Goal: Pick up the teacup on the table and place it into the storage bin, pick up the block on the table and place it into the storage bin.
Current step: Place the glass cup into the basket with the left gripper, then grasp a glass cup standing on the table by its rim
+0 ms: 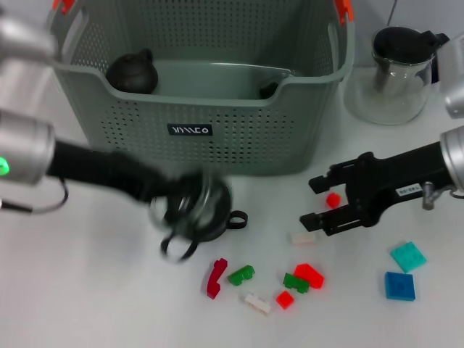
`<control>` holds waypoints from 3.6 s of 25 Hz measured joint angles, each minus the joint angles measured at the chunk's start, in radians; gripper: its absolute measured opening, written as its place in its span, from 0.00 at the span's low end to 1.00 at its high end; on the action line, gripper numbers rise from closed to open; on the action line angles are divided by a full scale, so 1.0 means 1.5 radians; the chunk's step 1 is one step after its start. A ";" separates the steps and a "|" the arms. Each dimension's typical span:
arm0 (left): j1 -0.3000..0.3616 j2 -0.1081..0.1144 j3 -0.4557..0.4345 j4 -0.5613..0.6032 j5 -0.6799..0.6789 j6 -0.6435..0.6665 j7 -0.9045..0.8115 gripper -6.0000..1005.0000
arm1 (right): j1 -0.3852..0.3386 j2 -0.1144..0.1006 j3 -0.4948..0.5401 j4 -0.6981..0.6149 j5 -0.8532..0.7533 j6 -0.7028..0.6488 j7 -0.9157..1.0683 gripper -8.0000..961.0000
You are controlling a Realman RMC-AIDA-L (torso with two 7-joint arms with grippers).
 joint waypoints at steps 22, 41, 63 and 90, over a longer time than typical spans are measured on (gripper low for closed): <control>-0.347 0.073 0.045 -0.392 0.157 -0.548 -0.086 0.06 | -0.031 -0.043 0.090 0.037 -0.007 -0.063 0.002 0.81; -0.362 0.055 0.087 -0.508 0.194 -0.765 -0.090 0.06 | -0.018 -0.035 0.091 0.037 -0.041 -0.057 0.012 0.81; -0.347 0.047 0.098 -0.489 0.212 -0.785 -0.090 0.44 | -0.023 -0.033 0.091 0.038 -0.041 -0.049 0.005 0.81; 0.021 -0.011 0.074 0.079 -0.153 0.055 0.296 0.70 | -0.024 -0.033 0.118 0.046 -0.041 -0.048 -0.010 0.81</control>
